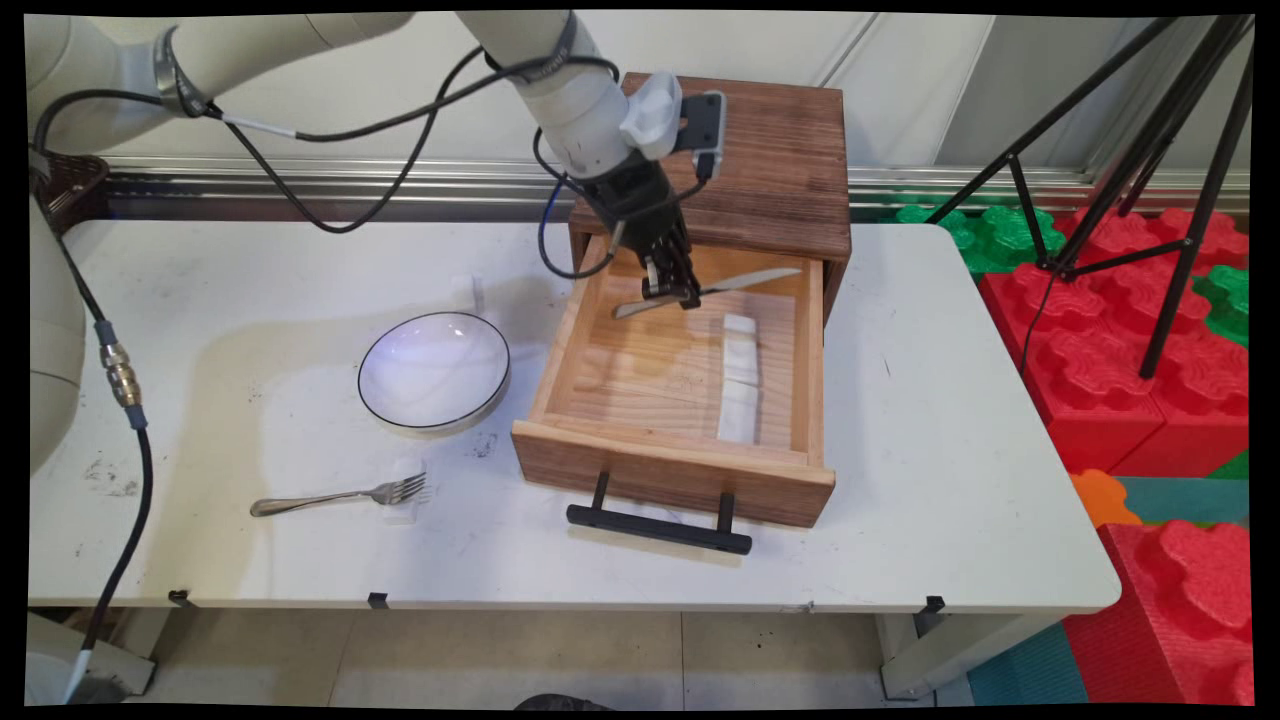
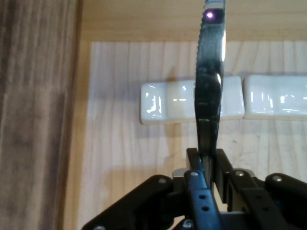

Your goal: Place the picked object into the drawer

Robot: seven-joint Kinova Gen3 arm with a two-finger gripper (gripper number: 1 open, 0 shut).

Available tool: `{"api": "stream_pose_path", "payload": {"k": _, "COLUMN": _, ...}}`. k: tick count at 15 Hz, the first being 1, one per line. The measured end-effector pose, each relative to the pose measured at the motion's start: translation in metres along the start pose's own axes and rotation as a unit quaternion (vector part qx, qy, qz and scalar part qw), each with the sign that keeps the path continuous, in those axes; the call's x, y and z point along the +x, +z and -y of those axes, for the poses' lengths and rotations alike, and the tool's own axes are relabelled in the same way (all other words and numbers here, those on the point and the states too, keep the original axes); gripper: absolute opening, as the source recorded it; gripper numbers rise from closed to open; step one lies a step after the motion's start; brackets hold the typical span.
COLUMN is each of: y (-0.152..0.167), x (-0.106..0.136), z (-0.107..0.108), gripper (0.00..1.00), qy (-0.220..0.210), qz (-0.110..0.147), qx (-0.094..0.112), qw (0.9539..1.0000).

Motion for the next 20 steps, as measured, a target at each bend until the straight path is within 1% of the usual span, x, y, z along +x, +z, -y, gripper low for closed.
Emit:
{"api": "stream_pose_path", "payload": {"k": 8, "y": 0.031, "x": -0.013, "z": 0.003, "gripper": 0.00, "qy": -0.010, "qz": 0.008, "qx": -0.007, "qw": 0.9999}}
{"api": "stream_pose_path", "payload": {"k": 15, "y": 0.051, "x": -0.023, "z": 0.005, "gripper": 0.00, "qy": 0.010, "qz": 0.017, "qx": -0.013, "qw": 0.9997}}
{"api": "stream_pose_path", "payload": {"k": 20, "y": 0.062, "x": -0.026, "z": 0.007, "gripper": 0.00, "qy": 0.021, "qz": 0.019, "qx": -0.012, "qw": 0.9995}}
